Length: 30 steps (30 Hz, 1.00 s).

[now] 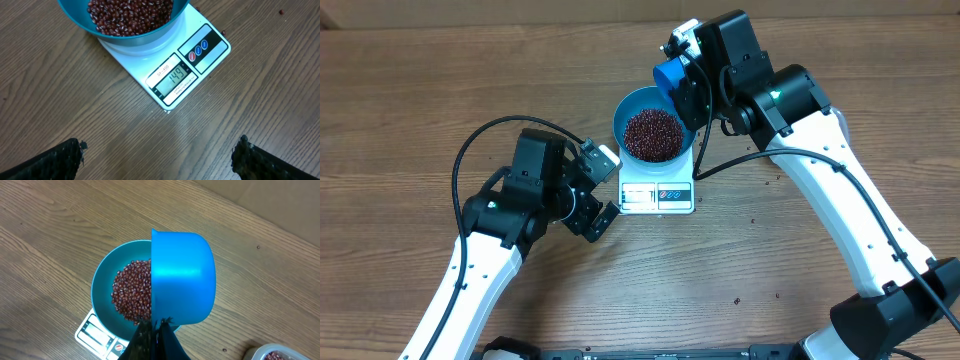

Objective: Scoop item into bowl and weigh 150g on scale
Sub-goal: 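Carry a small scoop of beans over the bowl and tip it slowly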

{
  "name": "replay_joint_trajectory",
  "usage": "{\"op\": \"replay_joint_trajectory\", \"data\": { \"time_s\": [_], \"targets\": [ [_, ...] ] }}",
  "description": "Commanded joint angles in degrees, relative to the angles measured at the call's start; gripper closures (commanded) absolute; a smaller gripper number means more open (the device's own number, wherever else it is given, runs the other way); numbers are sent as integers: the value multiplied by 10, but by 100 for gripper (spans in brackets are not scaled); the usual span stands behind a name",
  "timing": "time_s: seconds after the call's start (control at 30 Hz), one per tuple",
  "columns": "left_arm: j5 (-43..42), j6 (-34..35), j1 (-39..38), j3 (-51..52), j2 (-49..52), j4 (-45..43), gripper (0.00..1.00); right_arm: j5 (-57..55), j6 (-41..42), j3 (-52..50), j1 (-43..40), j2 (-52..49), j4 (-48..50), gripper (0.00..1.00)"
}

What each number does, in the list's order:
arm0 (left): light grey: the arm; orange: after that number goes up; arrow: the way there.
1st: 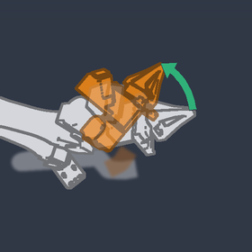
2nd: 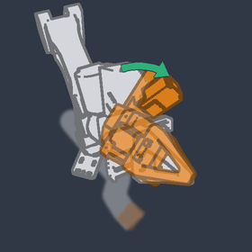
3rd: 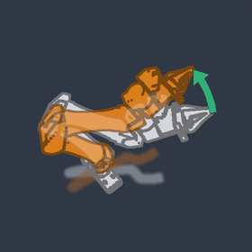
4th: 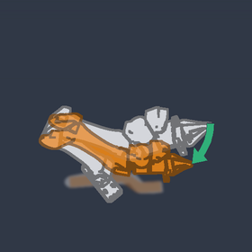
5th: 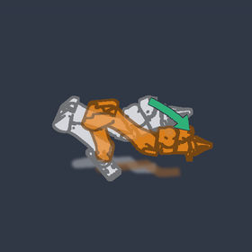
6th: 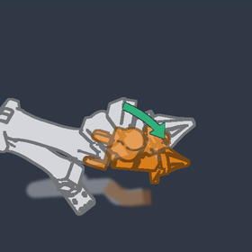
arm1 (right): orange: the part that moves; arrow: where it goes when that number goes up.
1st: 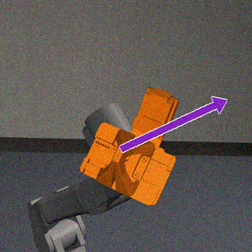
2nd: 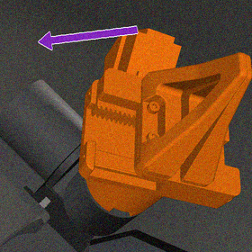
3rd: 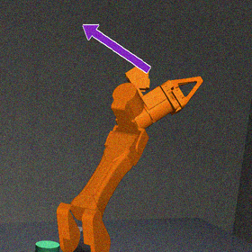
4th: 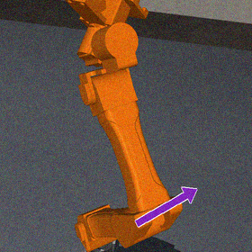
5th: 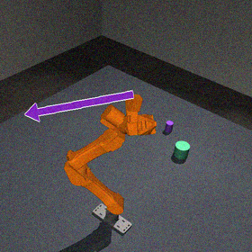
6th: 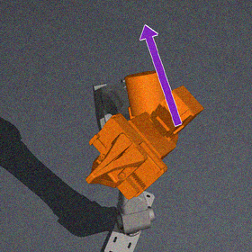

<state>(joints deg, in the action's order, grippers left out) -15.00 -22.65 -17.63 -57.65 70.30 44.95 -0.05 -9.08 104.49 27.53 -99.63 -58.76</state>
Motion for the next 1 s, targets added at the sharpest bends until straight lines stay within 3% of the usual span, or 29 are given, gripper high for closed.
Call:
{"op": "replay_joint_trajectory", "data": {
  "time_s": [0.0,0.57,0.97],
  "targets": [
    [-11,6,-4,2,2,-2,1,-3,-4,13,4,8,2,96],
    [-11,6,-4,2,2,-2,1,-3,-48,13,4,8,-3,96],
    [-11,6,-4,2,2,-2,0,25,-26,13,2,8,-2,96]
  ]
}}
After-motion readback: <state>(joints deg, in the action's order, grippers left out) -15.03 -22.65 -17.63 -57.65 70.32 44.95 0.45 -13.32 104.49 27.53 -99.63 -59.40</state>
